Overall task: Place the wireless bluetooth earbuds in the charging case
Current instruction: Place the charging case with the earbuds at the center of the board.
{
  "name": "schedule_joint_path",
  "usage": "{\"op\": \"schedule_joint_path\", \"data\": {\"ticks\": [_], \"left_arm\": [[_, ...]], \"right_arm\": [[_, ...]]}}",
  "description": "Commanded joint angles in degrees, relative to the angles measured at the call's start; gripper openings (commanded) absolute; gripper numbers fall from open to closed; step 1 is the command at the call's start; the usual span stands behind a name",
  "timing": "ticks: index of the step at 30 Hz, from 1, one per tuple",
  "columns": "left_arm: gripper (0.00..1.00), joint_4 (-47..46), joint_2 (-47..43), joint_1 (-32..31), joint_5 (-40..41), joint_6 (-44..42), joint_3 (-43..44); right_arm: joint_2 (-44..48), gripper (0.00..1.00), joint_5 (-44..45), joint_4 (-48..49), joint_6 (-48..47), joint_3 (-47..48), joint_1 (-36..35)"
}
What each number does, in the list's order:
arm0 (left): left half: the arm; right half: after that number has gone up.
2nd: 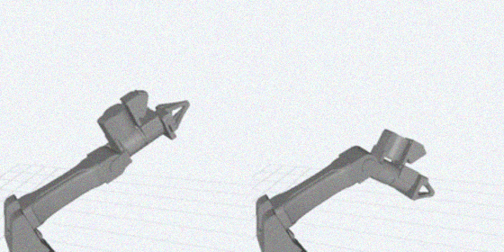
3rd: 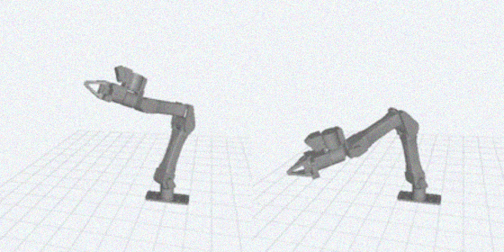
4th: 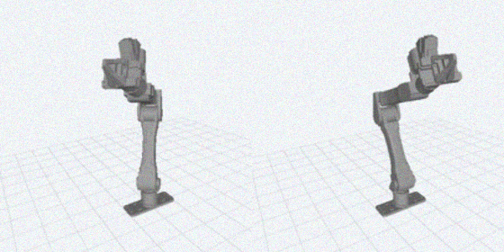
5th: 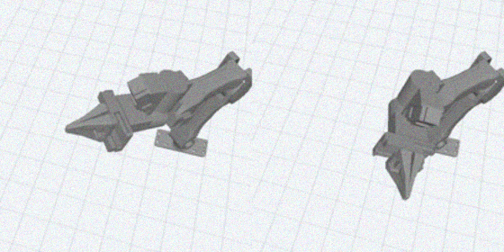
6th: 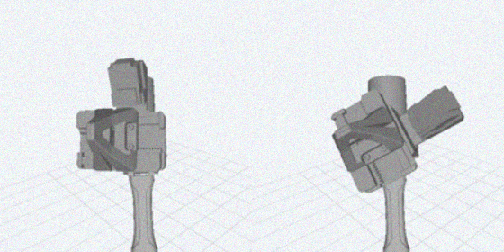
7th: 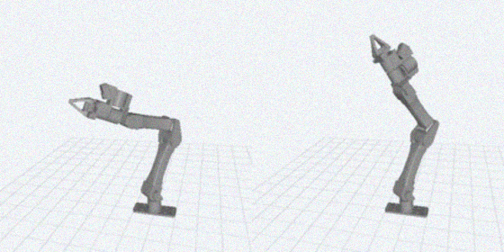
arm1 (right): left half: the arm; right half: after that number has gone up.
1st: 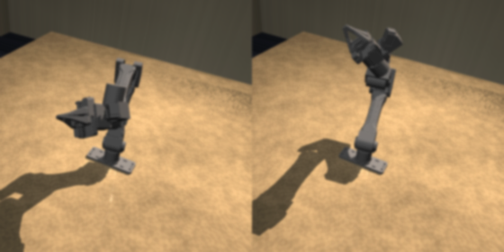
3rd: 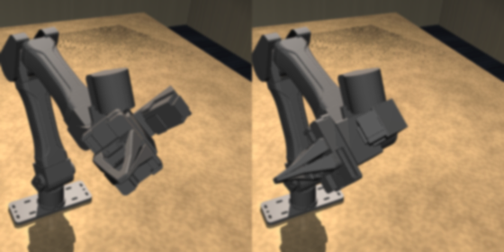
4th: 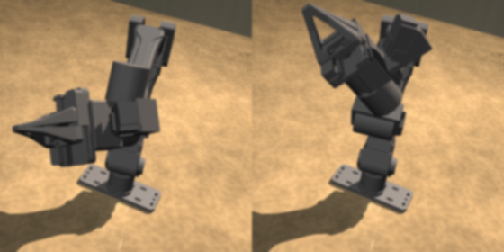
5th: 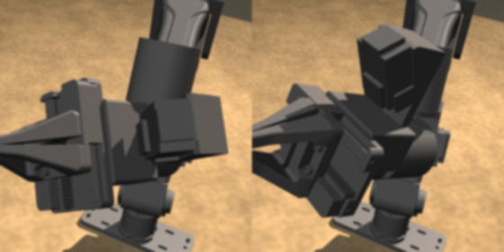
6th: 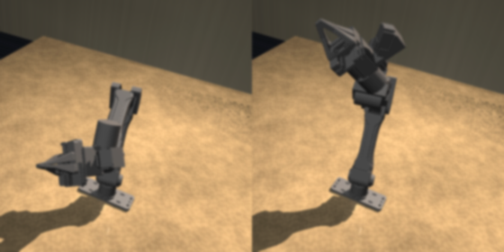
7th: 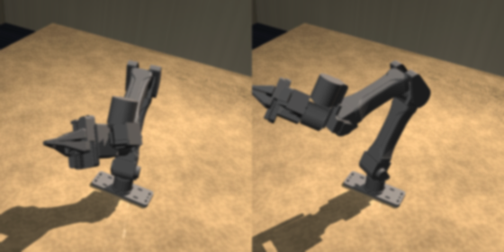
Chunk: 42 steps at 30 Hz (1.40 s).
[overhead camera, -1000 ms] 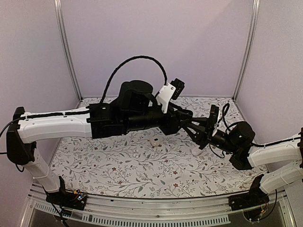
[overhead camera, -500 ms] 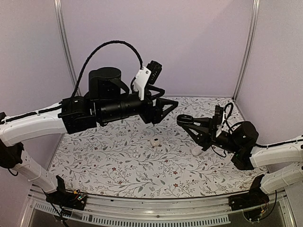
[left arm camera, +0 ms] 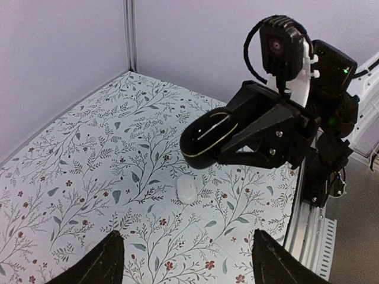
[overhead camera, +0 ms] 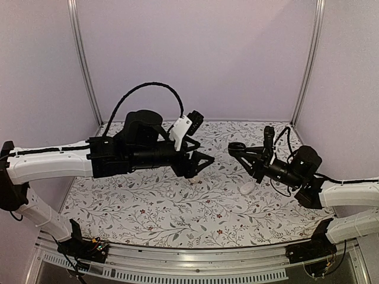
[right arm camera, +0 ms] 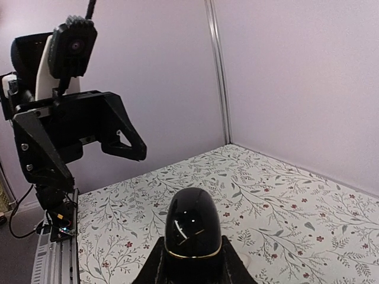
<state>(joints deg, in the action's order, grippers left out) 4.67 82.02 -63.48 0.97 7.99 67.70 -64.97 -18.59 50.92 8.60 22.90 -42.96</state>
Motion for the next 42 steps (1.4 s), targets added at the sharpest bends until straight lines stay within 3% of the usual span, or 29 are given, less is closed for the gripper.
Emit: {"op": "schedule_joint_path", "data": {"ticks": [1,8,10,11,12,21,32,38,42], "left_arm": [[0.73,-3.5,-0.9,2.3,-1.6,3.8,-3.0],[0.77,-6.4,-2.1,4.6,1.6,6.4,-6.0],[0.88,-7.5,-3.4,5.0,2.5,7.2,-7.5],[0.99,-8.2,-4.2,5.3,2.5,7.7,-8.5],[0.99,-8.9,-4.8,5.7,2.4,8.1,-9.4],[1.0,-9.6,-8.1,7.0,3.3,8.2,-13.4],[1.0,-11.4,-8.5,7.9,3.0,9.3,-16.3],[1.0,-12.1,-9.4,9.9,2.9,10.5,-17.9],[1.0,-11.4,-8.3,11.7,1.3,11.2,-17.9]], "right_arm": [[-0.2,0.0,4.6,-14.5,4.5,2.9,4.5],[-12.8,0.0,-4.2,-24.8,7.0,14.1,14.6],[-19.0,0.0,-6.2,-26.9,6.9,18.1,16.2],[-21.4,0.0,-8.1,-27.8,6.9,20.6,17.3],[-24.6,0.0,-9.8,-28.3,7.1,22.6,18.1],[-45.9,0.0,-18.4,-33.9,7.1,39.0,21.0],[-57.0,0.05,-20.8,-40.6,6.0,49.5,22.1],[-60.5,0.16,-21.6,-43.9,5.0,53.9,23.0],[-61.2,0.32,-20.4,-46.4,3.9,55.4,23.6]]}}
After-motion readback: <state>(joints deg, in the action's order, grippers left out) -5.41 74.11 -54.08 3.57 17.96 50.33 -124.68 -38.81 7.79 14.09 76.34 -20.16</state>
